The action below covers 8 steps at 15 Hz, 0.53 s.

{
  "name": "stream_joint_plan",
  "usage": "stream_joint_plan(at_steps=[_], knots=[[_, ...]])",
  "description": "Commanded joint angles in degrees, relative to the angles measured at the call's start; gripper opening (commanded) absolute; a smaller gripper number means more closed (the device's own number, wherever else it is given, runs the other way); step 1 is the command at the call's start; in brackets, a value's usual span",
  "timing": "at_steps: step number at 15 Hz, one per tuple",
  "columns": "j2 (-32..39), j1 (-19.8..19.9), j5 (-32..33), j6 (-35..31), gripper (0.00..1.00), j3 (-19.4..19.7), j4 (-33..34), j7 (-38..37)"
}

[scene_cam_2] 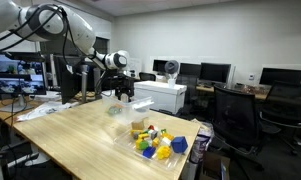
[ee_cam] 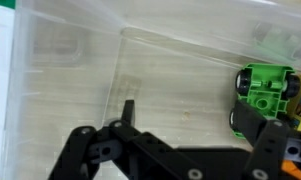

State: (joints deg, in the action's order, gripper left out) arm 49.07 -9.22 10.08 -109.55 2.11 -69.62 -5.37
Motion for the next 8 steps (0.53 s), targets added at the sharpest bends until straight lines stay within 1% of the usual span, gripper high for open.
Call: stream_joint_plan(at_steps=[1,2,8], knots=[[1.2,0.4,0.5,-3.5,1.00,-1.4,0.7,3.3],[1.3,0.4,0.1,-5.9,1.00,-2.0,0.2,3.9],[1.8,0.7,-2.1,-11.9,1.00,-5.6,-1.4,6.5]])
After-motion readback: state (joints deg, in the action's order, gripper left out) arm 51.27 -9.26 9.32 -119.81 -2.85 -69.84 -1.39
